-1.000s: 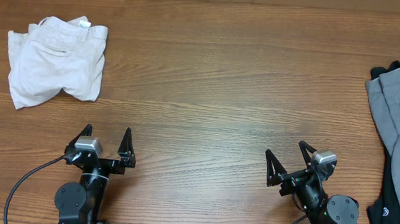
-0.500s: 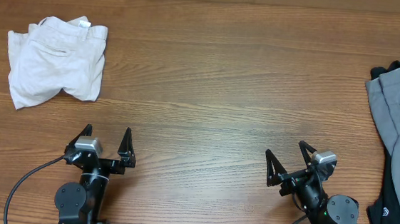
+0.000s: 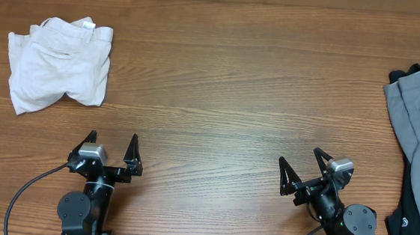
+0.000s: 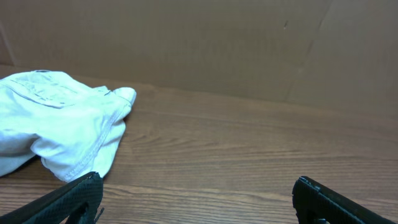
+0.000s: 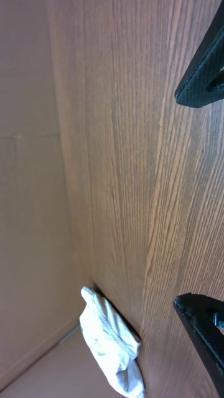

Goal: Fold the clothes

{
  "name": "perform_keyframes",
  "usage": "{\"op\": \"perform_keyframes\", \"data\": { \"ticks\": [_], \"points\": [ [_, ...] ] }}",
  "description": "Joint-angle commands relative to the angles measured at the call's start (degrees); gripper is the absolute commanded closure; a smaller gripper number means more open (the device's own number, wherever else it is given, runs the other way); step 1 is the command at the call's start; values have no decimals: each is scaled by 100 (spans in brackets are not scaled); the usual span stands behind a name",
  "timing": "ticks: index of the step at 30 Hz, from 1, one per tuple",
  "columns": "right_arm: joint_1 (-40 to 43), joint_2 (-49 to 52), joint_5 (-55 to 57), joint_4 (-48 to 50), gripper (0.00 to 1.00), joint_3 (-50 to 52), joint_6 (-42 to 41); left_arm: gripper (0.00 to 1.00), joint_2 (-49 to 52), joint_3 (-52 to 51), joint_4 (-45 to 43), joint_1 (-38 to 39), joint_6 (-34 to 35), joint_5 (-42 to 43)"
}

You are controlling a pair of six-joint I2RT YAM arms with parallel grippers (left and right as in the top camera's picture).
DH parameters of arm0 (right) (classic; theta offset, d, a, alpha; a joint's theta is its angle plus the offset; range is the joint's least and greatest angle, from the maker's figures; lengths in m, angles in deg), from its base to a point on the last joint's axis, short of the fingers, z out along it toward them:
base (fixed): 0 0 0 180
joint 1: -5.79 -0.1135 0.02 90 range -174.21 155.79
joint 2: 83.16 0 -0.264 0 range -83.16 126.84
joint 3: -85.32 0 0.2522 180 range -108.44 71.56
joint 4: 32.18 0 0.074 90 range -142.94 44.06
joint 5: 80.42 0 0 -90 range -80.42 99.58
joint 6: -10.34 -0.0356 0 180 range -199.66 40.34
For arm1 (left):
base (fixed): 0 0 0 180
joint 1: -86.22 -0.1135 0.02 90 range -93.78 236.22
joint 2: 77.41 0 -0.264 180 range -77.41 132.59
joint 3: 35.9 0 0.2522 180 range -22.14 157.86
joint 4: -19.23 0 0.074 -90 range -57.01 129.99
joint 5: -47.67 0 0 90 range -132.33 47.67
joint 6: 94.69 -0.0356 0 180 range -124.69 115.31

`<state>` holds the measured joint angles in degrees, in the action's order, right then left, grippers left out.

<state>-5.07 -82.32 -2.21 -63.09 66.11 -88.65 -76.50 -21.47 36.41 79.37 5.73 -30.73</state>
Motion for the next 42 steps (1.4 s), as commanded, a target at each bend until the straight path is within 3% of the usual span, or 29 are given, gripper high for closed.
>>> {"op": "perform_keyframes", "data": {
  "ticks": [1,37,42],
  "points": [
    [37,-50,-31,42,0,22,7,0,-66,-39,-26,-11,52,2],
    [37,-50,-35,52,0,22,4,0,-66,-39,-26,-11,52,2],
    [33,-50,-435,46,0,22,2,0,-66,-39,-72,-11,52,-15]
  ]
}}
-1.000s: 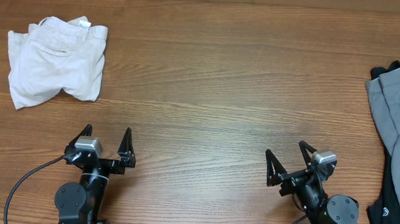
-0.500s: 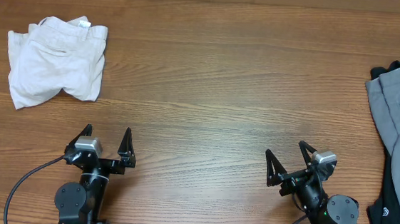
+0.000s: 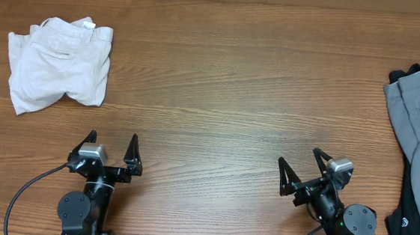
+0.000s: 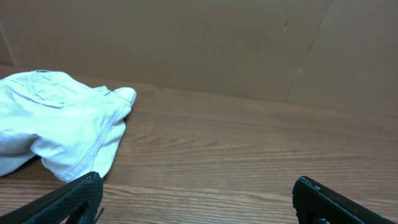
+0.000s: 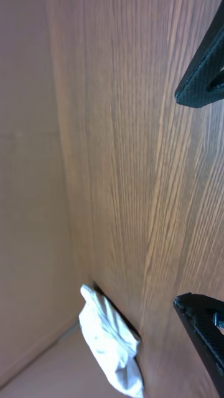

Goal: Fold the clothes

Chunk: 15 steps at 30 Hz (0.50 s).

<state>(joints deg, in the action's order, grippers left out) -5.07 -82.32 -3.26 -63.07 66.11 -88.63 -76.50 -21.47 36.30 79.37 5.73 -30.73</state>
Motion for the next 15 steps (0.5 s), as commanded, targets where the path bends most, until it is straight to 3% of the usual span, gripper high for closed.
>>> {"op": "perform_keyframes", "data": {
  "ticks": [1,4,8,11,15],
  "points": [
    [33,-50,-487,46,0,22,0,0,-66,-39,-59,-11,55,-9],
    [33,-48,-1215,127,0,24,0,0,-61,-33,-28,-7,487,533],
    [33,-48,-2031,321,0,11,0,0,-61,-33,-138,-9,1615,1405],
    [33,-48,-2197,380,0,-208,-168,0,-61,24,-570,-9,2356,1556],
    [33,17,-2177,374,0,-839,-321,0,-59,472,-984,-9,2249,1635]
  ]
}}
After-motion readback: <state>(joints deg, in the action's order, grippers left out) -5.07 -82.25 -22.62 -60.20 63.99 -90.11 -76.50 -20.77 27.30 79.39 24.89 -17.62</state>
